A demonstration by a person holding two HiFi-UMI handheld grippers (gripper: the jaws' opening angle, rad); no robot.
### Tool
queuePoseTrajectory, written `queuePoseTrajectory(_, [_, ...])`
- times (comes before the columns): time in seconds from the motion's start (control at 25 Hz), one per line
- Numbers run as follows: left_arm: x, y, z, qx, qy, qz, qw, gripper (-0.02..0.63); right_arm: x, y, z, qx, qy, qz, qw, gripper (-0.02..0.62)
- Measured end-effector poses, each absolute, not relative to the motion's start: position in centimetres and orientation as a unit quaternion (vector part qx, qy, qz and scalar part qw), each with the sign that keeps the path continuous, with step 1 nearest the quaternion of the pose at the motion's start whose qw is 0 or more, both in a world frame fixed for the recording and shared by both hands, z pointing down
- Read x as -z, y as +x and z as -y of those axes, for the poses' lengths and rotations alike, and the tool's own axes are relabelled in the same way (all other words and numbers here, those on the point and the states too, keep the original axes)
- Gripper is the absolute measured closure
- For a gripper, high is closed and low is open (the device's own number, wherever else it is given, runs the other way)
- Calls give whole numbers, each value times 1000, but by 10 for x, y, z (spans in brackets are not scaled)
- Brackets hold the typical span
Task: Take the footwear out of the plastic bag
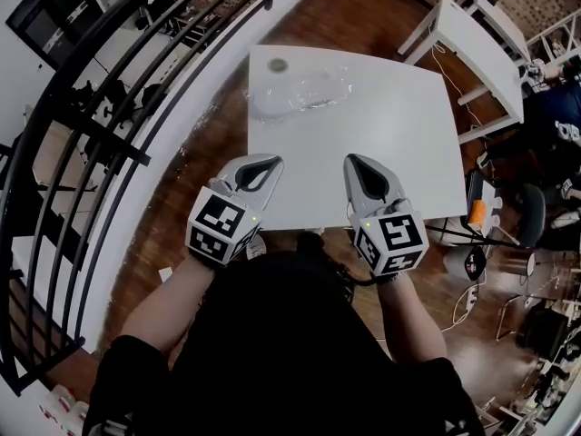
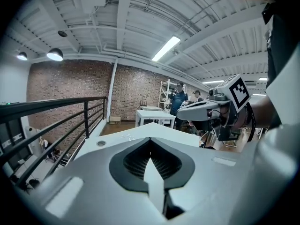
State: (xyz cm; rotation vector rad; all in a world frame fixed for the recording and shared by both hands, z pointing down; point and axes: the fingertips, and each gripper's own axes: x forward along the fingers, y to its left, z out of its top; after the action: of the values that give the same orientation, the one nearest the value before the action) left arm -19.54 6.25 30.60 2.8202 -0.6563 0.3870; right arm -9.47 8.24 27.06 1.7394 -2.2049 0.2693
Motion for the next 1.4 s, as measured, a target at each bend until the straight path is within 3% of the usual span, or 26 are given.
queuePoseTrajectory(0.88, [-387,-78,77,-264,904,313,125,589,-382,80,84,-189,531,805,185,603])
queuePoseTrajectory(1.4, [-453,-55,152,-343,861,356,117,578,-468,113,173,-228,463,822,241,603])
